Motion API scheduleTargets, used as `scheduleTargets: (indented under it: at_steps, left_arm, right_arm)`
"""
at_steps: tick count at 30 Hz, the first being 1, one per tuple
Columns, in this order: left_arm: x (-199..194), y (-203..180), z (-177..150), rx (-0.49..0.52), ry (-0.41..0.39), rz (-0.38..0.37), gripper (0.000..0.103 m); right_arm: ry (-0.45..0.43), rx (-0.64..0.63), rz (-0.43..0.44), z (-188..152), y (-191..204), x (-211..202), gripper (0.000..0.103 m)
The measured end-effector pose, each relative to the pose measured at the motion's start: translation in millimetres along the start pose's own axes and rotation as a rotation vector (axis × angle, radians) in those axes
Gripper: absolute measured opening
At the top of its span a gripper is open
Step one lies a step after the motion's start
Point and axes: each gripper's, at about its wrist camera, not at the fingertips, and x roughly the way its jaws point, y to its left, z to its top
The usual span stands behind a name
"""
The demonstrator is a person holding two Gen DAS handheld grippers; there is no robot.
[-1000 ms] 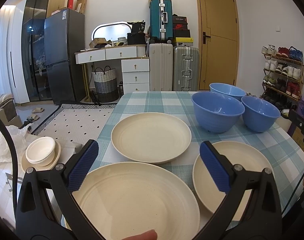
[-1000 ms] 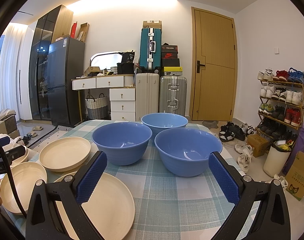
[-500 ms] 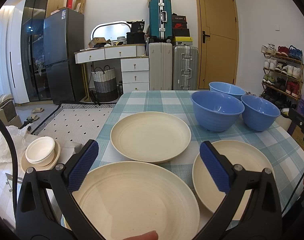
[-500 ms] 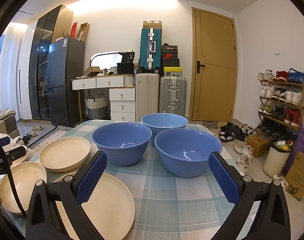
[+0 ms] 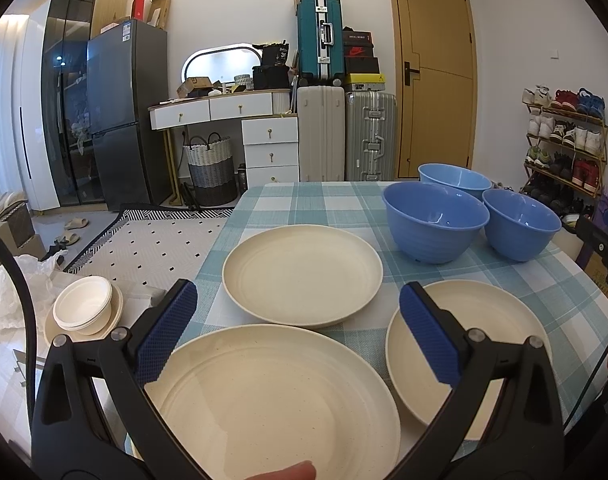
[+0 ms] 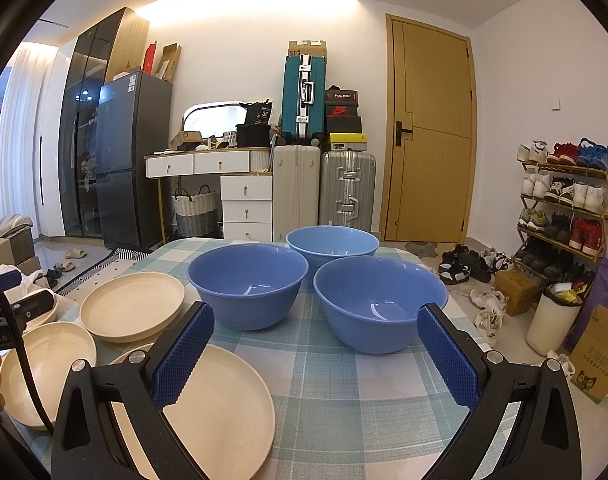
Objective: Organize plates and bowls
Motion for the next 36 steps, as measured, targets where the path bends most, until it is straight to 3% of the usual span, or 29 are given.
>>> scheduleTargets:
  at_steps: [19, 36]
  left_arm:
    - [-5.5, 18.9, 32.2, -0.002, -0.008, 0.033, 0.101]
    - [-42.3, 35.9, 66.2, 0.032, -0.020, 0.020, 0.101]
  right_arm:
    - [0.017, 0.012, 0.048, 21.5, 12.7, 3.4, 0.103]
    - [-0.009, 0.002, 0.073, 61.2, 43.5, -20.3, 0.103]
